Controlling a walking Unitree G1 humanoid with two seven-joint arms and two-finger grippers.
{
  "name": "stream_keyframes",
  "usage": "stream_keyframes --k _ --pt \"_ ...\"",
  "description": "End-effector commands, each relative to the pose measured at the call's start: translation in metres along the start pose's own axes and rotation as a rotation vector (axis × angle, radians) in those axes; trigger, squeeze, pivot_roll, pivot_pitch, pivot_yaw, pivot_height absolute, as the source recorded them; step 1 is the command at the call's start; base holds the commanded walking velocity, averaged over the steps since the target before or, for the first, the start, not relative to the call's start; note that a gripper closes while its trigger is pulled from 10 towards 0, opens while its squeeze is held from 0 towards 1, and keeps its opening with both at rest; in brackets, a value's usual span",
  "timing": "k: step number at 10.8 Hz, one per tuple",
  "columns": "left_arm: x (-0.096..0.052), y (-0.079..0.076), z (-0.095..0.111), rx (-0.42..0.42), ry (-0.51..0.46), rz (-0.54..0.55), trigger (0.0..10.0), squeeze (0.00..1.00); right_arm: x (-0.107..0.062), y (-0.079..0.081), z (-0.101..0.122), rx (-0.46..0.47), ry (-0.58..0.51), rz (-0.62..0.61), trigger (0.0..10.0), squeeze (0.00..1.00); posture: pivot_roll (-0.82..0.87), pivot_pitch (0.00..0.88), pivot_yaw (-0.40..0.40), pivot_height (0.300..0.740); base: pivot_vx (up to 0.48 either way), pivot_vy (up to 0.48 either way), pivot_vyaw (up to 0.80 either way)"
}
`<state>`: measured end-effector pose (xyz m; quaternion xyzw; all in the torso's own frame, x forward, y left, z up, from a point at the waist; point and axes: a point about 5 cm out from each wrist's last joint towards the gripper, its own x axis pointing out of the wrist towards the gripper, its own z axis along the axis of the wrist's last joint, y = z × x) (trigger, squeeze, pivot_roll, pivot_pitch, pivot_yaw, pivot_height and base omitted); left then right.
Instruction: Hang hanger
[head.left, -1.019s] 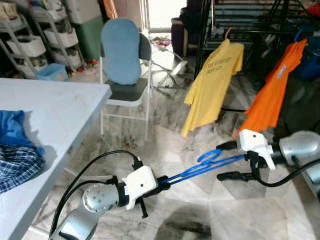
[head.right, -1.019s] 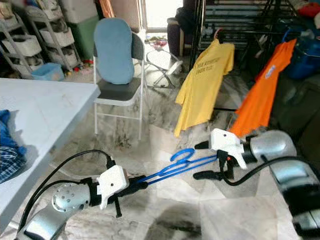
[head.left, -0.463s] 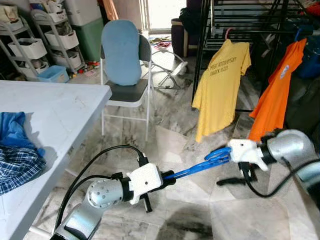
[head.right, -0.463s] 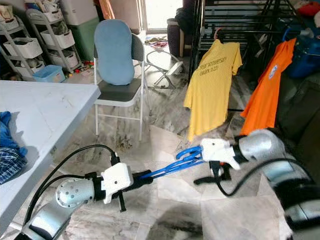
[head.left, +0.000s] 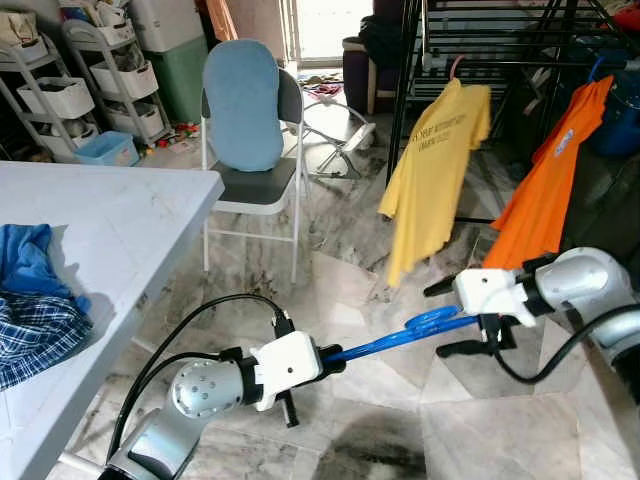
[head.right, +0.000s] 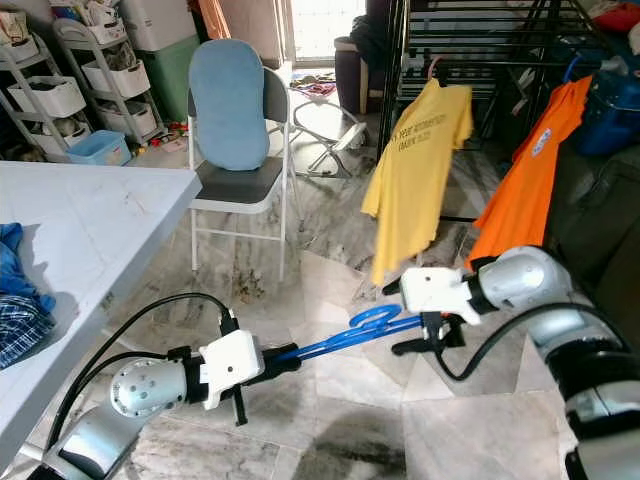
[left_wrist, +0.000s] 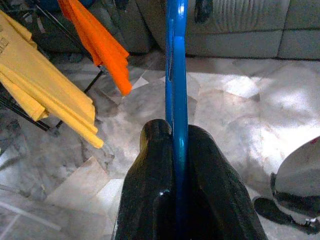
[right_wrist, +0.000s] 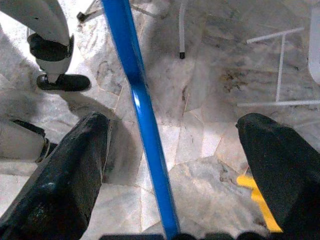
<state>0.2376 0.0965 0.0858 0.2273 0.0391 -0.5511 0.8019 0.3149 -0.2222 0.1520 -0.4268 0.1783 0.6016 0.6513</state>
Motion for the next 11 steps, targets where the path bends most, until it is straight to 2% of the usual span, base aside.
stream_keyframes --k 1,2,3,4,5,6,7,9,10,11 --pt "-0.004 0.006 -0.001 0.025 0.014 0.017 10.0 0.0 -0.006 -0.004 0.0 -0.019 0.019 -0.022 0.0 0.0 -0.06 0.0 0.086 0.74 0.0 0.0 0.0" --pt "-0.006 0.007 -0.002 0.025 0.018 0.024 10.0 0.0 -0.005 -0.002 -0.003 -0.011 0.019 -0.018 0.0 0.0 -0.06 0.0 0.087 0.74 0.0 0.0 0.0" --pt "-0.006 0.007 -0.003 0.026 0.019 0.027 10.0 0.0 -0.001 0.0 -0.003 -0.014 0.016 -0.008 0.5 0.0 -0.06 0.0 0.086 0.74 0.0 0.0 0.0" --pt "-0.006 0.01 -0.007 0.017 0.031 0.078 10.0 0.0 0.004 -0.001 -0.004 -0.012 0.017 -0.038 10.0 0.0 -0.06 0.0 0.081 0.74 0.0 0.0 0.0" --pt "-0.009 0.013 -0.011 -0.02 0.031 0.145 10.0 0.0 0.005 -0.006 -0.004 0.012 -0.002 -0.108 10.0 0.0 -0.06 0.0 0.078 0.74 0.0 0.0 0.0" --pt "-0.018 0.018 -0.021 -0.087 0.051 0.28 10.0 0.0 0.007 -0.005 -0.003 0.068 -0.062 -0.177 10.0 0.0 -0.06 0.0 0.078 0.74 0.0 0.0 0.0" --pt "-0.029 0.02 -0.032 -0.13 0.076 0.376 10.0 0.0 0.01 -0.002 -0.006 0.077 -0.072 -0.247 10.0 0.0 -0.06 0.0 0.078 0.74 0.0 0.0 0.0" --pt "-0.049 0.023 -0.054 -0.255 0.131 0.605 10.0 0.0 0.015 -0.012 -0.011 0.126 -0.078 -0.55 10.0 0.0 -0.05 0.0 0.078 0.74 0.0 0.0 0.0" --pt "-0.056 0.03 -0.06 -0.335 0.142 0.746 10.0 0.0 0.018 -0.02 -0.01 0.172 -0.095 -0.73 10.0 0.0 -0.06 0.0 0.079 0.74 0.0 0.0 0.0" --pt "-0.057 0.036 -0.058 -0.37 0.123 0.828 10.0 0.0 0.018 -0.025 -0.012 0.23 -0.091 -0.869 10.0 0.0 -0.05 0.0 0.077 0.74 0.0 0.0 0.0"
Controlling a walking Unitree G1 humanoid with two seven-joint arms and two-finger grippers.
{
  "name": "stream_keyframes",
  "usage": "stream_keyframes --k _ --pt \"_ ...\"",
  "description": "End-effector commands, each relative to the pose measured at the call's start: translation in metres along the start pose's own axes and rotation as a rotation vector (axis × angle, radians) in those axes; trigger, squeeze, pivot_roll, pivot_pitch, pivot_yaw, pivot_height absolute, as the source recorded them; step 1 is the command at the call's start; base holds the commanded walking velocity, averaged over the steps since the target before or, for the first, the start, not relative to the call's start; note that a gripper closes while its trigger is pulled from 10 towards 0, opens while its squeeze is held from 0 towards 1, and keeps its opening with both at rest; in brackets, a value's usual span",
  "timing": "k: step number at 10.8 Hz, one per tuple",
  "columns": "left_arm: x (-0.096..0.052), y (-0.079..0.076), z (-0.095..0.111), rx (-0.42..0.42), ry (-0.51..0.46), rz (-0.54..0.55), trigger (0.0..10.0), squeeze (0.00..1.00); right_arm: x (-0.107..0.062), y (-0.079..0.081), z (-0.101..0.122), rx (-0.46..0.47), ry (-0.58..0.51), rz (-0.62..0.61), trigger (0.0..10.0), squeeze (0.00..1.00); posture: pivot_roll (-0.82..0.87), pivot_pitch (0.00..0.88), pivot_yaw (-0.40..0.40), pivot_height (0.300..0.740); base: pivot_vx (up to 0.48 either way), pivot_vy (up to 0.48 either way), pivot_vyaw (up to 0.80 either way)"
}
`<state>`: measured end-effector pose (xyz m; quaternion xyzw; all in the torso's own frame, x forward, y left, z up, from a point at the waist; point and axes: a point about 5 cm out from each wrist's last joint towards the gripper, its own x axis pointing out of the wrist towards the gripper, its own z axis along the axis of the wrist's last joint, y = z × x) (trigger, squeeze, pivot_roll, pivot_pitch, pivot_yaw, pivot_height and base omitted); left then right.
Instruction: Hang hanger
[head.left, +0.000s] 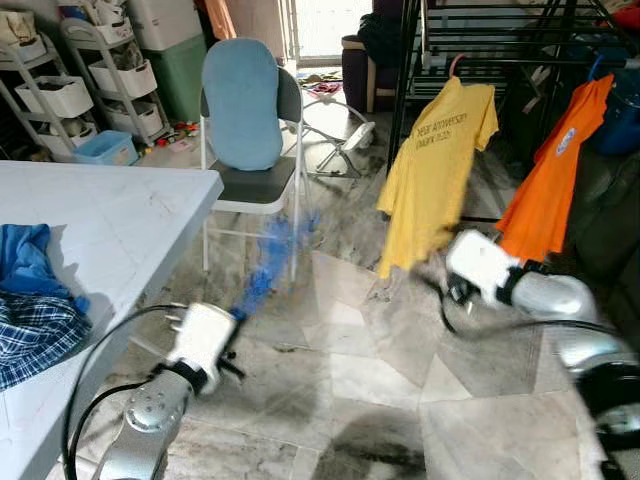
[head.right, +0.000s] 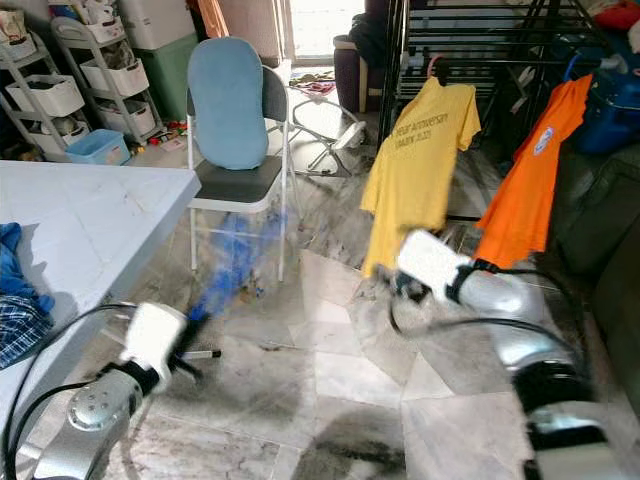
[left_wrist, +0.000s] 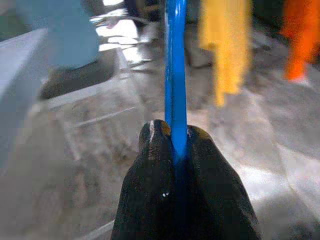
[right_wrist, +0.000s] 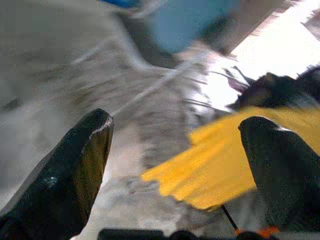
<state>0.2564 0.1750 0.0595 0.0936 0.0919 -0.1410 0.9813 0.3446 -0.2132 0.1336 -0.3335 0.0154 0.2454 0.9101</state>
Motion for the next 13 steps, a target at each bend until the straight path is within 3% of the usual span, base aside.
stream_keyframes --k 1,3,4,5,6,7,8,9,11,12,13 --pt "0.005 0.006 0.01 -0.036 -0.033 0.086 10.0 0.0 0.003 -0.007 -0.003 0.152 0.019 -0.196 10.0 0.0 -0.05 0.0 0.076 0.74 0.0 0.0 0.0" --pt "0.007 -0.001 0.012 -0.151 -0.041 0.158 10.0 0.0 0.004 0.004 -0.013 0.385 0.047 -0.389 10.0 0.0 -0.05 0.0 0.074 0.74 0.0 0.0 0.0" --pt "0.006 -0.017 0.009 -0.223 -0.027 0.158 10.0 0.0 0.001 0.022 -0.019 0.534 0.073 -0.5 10.0 0.31 -0.05 0.0 0.074 0.74 0.0 0.0 0.0" --pt "0.004 -0.025 0.007 -0.22 -0.02 0.135 10.0 0.0 0.001 0.031 -0.02 0.539 0.084 -0.505 10.0 0.45 -0.05 0.0 0.07 0.74 0.0 0.0 0.0" --pt "0.003 -0.029 0.006 -0.225 -0.015 0.123 10.0 0.0 0.001 0.038 -0.018 0.589 0.084 -0.524 10.0 0.0 -0.06 0.0 0.07 0.74 0.0 0.0 0.0" --pt "0.004 -0.027 0.007 -0.231 -0.014 0.131 10.0 0.0 0.0 0.042 -0.019 0.6 0.101 -0.543 10.0 0.0 -0.06 0.0 0.067 0.74 0.0 0.0 0.0" --pt "0.004 -0.024 0.009 -0.25 -0.016 0.148 10.0 0.0 -0.002 0.045 -0.021 0.65 0.107 -0.565 0.0 0.0 -0.06 0.0 0.066 0.74 0.0 0.0 0.0" --pt "0.003 -0.02 0.011 -0.303 -0.014 0.169 10.0 0.0 -0.005 0.049 -0.022 0.686 0.111 -0.575 0.0 0.0 -0.06 0.0 0.064 0.74 0.0 0.0 0.0" --pt "-0.006 -0.017 0.014 -0.247 0.006 0.114 10.0 0.0 -0.003 0.048 -0.023 0.673 0.142 -0.541 0.0 0.0 -0.05 0.0 0.053 0.74 0.0 0.0 0.0" --pt "-0.01 -0.01 0.012 -0.257 0.039 0.114 10.0 0.0 0.0 0.043 -0.022 0.669 0.162 -0.504 10.0 0.0 -0.05 0.0 0.059 0.74 0.0 0.0 0.0" --pt "-0.009 -0.009 0.011 -0.265 0.057 0.105 10.0 0.0 0.003 0.036 -0.02 0.622 0.177 -0.459 10.0 0.0 -0.04 0.0 0.054 0.74 0.0 0.0 0.0"
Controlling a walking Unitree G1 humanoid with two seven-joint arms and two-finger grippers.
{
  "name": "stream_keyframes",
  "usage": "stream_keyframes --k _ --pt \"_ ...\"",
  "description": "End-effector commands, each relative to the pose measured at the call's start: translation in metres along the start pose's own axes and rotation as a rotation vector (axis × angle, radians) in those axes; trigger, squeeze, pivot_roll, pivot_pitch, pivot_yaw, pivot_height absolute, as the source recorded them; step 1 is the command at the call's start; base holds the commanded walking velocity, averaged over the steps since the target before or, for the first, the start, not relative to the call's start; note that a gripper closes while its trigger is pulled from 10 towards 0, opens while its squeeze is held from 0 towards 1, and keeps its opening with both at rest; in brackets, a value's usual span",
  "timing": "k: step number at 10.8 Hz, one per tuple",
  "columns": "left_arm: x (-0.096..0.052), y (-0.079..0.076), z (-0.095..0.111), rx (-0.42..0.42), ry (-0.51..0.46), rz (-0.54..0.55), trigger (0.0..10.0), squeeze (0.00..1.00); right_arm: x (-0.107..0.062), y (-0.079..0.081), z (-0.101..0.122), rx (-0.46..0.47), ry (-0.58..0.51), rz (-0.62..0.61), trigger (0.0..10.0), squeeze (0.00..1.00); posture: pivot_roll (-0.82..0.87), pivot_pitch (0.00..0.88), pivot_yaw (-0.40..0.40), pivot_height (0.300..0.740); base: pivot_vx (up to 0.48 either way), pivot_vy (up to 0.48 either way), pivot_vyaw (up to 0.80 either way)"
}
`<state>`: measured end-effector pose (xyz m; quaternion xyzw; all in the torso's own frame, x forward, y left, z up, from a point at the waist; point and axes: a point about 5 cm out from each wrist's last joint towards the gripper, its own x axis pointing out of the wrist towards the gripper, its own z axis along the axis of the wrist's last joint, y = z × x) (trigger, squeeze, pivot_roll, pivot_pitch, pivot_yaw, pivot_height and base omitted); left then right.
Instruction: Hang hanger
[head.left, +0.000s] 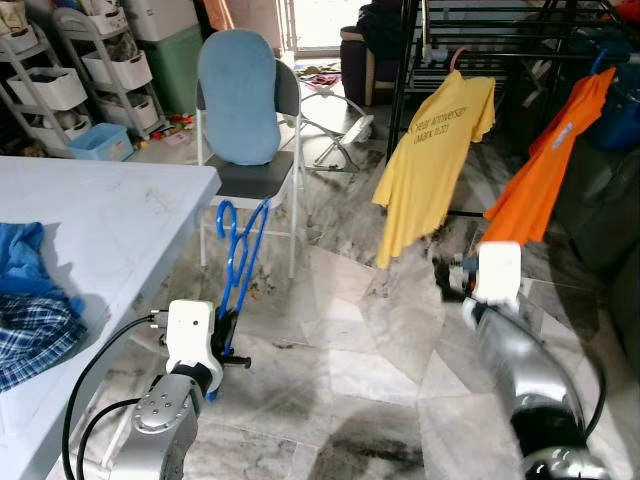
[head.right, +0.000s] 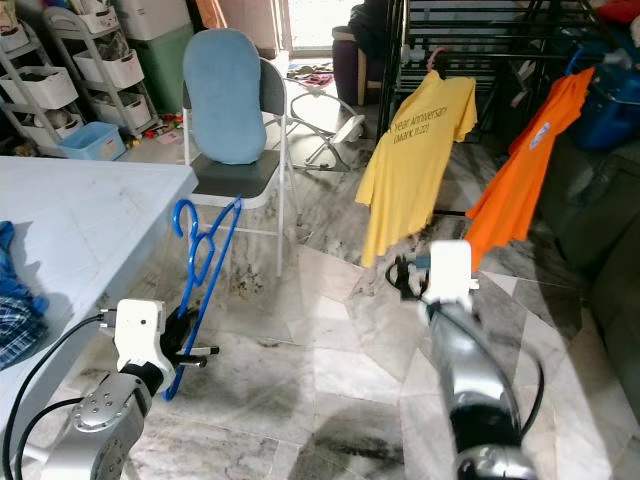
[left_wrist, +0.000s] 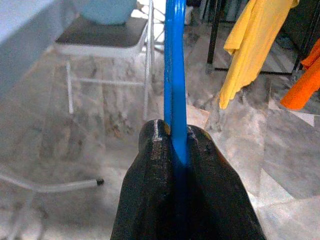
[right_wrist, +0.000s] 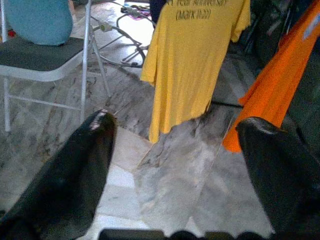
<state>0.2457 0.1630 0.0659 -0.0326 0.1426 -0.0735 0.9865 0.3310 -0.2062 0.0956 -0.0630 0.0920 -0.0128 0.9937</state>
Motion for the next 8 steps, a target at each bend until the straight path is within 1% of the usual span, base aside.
stream_keyframes --k 1,2,3,4,5,6,7,8 --pt "-0.001 0.001 0.003 -0.022 0.001 0.002 10.0 0.0 -0.001 0.002 0.006 -0.055 -0.006 0.055 10.0 0.0 -0.04 0.0 0.047 0.74 0.0 0.0 0.0" --pt "-0.002 0.0 0.004 -0.022 0.002 0.006 10.0 0.0 -0.006 -0.002 0.003 -0.066 0.016 0.092 10.0 0.0 -0.04 0.0 0.048 0.74 0.0 0.0 0.0" --pt "-0.004 -0.004 0.005 -0.047 -0.005 0.018 10.0 0.0 -0.011 -0.005 -0.002 -0.069 0.047 0.099 10.0 0.0 -0.04 0.0 0.05 0.74 0.0 0.0 0.0" --pt "-0.006 -0.006 0.005 -0.108 -0.021 0.047 10.0 0.0 -0.012 -0.003 -0.002 -0.055 0.036 0.076 10.0 0.0 -0.05 0.0 0.058 0.74 0.0 0.0 0.0" --pt "-0.009 -0.007 0.006 -0.175 -0.047 0.086 10.0 0.0 -0.012 0.0 0.003 0.004 -0.006 -0.002 10.0 0.0 -0.05 0.0 0.067 0.74 0.0 0.0 0.0" --pt "-0.01 -0.006 0.007 -0.174 -0.052 0.088 10.0 0.0 -0.013 -0.001 0.004 0.016 -0.022 -0.049 10.0 0.0 -0.04 0.0 0.065 0.74 0.0 0.0 0.0" --pt "-0.01 -0.002 0.012 -0.125 -0.079 0.105 10.0 0.0 -0.017 -0.003 0.001 0.068 -0.009 -0.121 10.0 0.0 -0.04 0.0 0.058 0.74 0.0 0.0 0.0" --pt "-0.01 -0.003 0.016 -0.098 -0.088 0.088 10.0 0.0 -0.021 -0.005 -0.002 0.118 -0.011 -0.162 0.0 0.0 -0.04 0.0 0.05 0.74 0.0 0.0 0.0"
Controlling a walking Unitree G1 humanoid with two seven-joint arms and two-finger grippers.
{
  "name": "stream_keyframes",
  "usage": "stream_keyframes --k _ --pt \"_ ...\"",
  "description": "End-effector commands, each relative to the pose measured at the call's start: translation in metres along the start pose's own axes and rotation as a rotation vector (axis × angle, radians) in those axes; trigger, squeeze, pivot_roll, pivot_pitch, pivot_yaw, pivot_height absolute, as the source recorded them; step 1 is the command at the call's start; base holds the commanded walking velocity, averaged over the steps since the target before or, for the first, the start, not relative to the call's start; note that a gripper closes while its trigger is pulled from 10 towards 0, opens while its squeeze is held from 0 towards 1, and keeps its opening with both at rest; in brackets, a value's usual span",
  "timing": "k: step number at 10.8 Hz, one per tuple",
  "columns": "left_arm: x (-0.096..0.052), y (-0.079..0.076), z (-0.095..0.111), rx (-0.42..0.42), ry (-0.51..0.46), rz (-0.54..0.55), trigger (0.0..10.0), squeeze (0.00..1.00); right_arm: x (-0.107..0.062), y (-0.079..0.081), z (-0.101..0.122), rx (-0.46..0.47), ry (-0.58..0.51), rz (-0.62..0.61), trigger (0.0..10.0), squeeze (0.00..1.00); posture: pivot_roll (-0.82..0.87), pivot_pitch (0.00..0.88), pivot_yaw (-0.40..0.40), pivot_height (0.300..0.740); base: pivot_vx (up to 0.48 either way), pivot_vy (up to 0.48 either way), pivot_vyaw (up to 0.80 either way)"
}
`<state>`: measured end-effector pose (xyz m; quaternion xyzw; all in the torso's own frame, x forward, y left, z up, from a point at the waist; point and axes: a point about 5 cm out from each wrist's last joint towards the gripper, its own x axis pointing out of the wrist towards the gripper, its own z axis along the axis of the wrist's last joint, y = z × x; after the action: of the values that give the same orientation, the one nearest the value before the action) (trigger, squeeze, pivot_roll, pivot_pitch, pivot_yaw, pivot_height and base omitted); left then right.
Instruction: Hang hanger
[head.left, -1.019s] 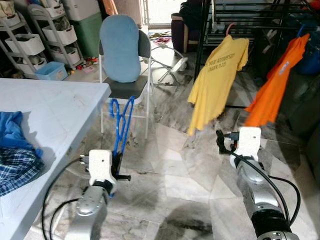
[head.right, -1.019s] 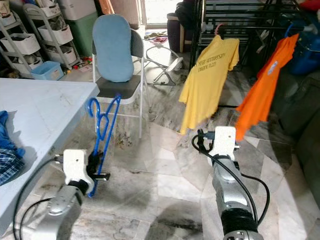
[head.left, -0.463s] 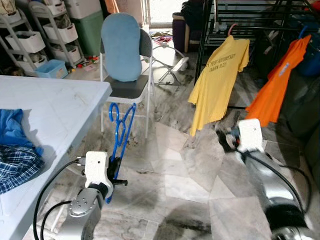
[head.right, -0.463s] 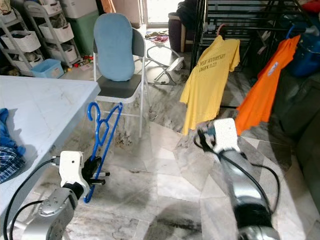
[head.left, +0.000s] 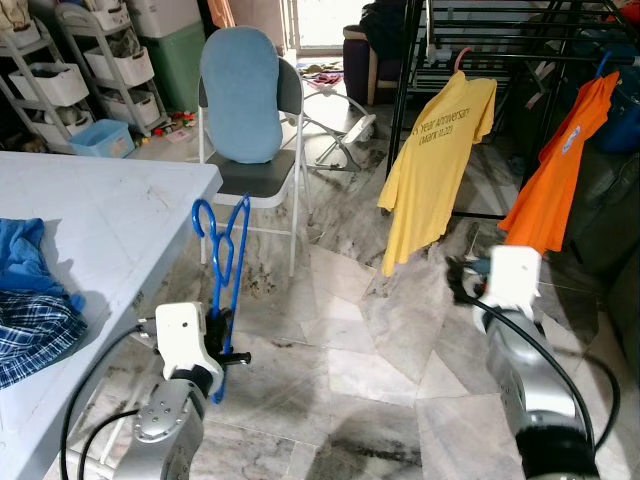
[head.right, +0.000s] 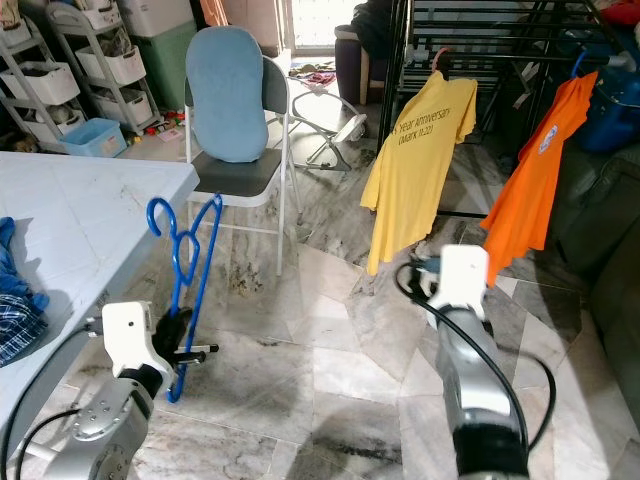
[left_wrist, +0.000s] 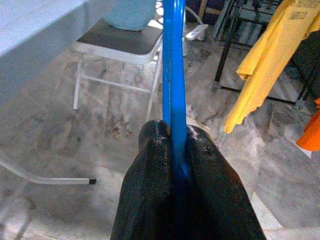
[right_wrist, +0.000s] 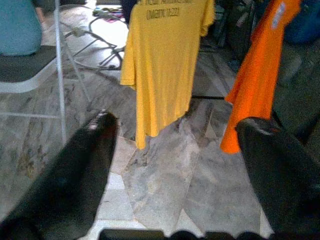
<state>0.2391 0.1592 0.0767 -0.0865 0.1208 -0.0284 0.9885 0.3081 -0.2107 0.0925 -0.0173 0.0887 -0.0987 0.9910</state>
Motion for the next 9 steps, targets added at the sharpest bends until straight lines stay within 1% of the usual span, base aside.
stream_keyframes --k 1,2,3,4,5,6,7,8,9 --pt "0.001 -0.005 0.007 0.029 -0.02 -0.034 10.0 0.0 -0.001 0.0 0.002 0.005 -0.006 -0.012 0.0 0.0 -0.04 0.0 0.054 0.74 0.0 0.0 0.0" --pt "0.001 -0.015 0.006 0.036 -0.006 -0.105 10.0 0.0 -0.001 0.004 0.002 -0.004 0.002 0.014 3.1 0.0 -0.05 0.0 0.051 0.74 0.0 0.0 0.0" --pt "-0.001 -0.025 0.002 0.024 0.011 -0.195 10.0 0.0 -0.001 0.009 0.004 -0.042 -0.003 0.081 10.0 0.0 -0.05 0.0 0.049 0.74 0.0 0.0 0.0" --pt "-0.005 -0.036 0.001 0.067 0.021 -0.321 10.0 0.0 -0.002 0.013 0.007 -0.078 -0.013 0.155 10.0 0.0 -0.06 0.0 0.05 0.74 0.0 0.0 0.0" --pt "-0.008 -0.043 -0.003 0.128 0.054 -0.432 10.0 0.0 -0.002 0.014 0.009 -0.135 -0.015 0.241 10.0 0.0 -0.06 0.0 0.051 0.74 0.0 0.0 0.0" --pt "-0.008 -0.043 -0.001 0.197 0.071 -0.544 10.0 0.0 0.001 0.012 0.013 -0.217 -0.017 0.364 10.0 0.0 -0.06 0.0 0.054 0.74 0.0 0.0 0.0" --pt "-0.007 -0.037 0.002 0.276 0.091 -0.628 10.0 0.0 0.002 0.008 0.026 -0.272 -0.04 0.515 10.0 0.0 -0.06 0.0 0.063 0.74 0.0 0.0 0.0" --pt "-0.007 -0.033 0.005 0.332 0.113 -0.692 10.0 0.0 0.001 0.003 0.04 -0.371 -0.074 0.661 10.0 0.0 -0.07 0.0 0.071 0.74 0.0 0.0 0.0" --pt "-0.005 -0.029 0.006 0.406 0.14 -0.749 10.0 0.0 0.007 -0.013 0.055 -0.475 -0.07 0.714 10.0 0.0 -0.07 0.0 0.075 0.74 0.0 0.0 0.0"
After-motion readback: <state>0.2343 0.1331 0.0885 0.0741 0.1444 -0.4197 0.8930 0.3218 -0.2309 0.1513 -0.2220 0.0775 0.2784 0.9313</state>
